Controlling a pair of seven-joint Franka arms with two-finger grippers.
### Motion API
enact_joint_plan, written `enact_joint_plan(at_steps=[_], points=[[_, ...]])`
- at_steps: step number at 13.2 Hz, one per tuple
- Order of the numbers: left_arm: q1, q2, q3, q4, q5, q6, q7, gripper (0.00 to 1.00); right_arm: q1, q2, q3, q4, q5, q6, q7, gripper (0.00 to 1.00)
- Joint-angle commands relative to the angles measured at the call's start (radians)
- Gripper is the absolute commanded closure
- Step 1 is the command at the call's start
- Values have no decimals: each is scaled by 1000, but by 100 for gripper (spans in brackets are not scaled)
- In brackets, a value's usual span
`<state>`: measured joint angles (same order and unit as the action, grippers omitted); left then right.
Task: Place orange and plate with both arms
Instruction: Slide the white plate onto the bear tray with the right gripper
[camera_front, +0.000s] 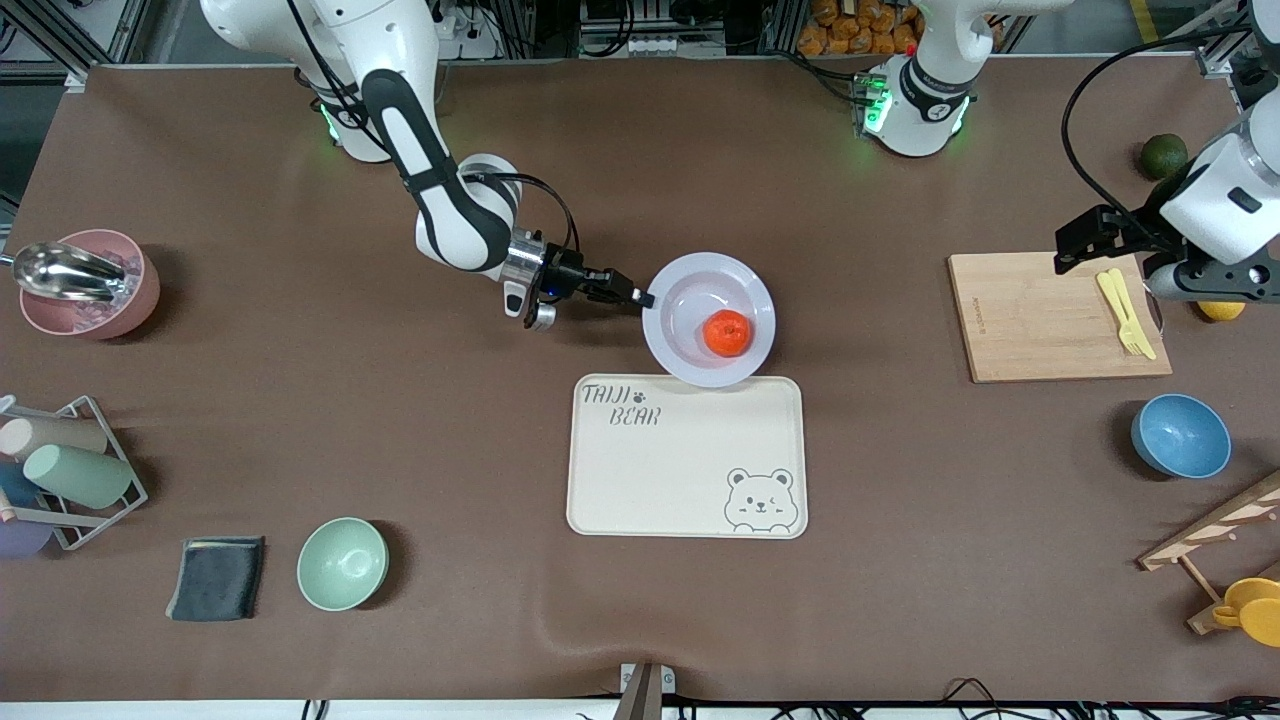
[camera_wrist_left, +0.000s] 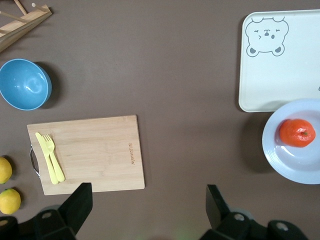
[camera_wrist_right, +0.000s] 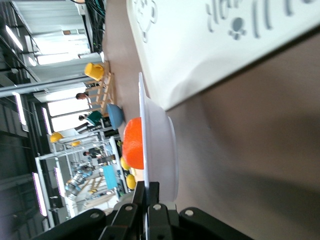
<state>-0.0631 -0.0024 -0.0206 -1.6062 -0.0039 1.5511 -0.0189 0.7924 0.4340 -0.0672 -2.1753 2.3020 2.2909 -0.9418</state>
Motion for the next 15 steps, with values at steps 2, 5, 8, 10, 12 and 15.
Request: enact_joint_plan(at_steps=[2,5,8,10,12,15], points=[[-6,-39,-50,-8,-4,-10,-18,0,-53,26,1,104,25,12,40,100],[3,-36,-45,5,-16,6,-4,0,-96,147,0,248,24,45,37,100],[-1,-34,-52,5,-7,58,-3,0,-108,256,0,393,13,154,38,100],[2,-31,-50,0,-10,63,-4,0,-120,278,0,410,10,154,32,100],[2,-31,-50,-1,-10,63,-4,0,-127,287,0,410,8,156,31,100],[-1,-30,-50,-15,-8,63,-19,0,-128,325,-2,433,7,159,31,100]])
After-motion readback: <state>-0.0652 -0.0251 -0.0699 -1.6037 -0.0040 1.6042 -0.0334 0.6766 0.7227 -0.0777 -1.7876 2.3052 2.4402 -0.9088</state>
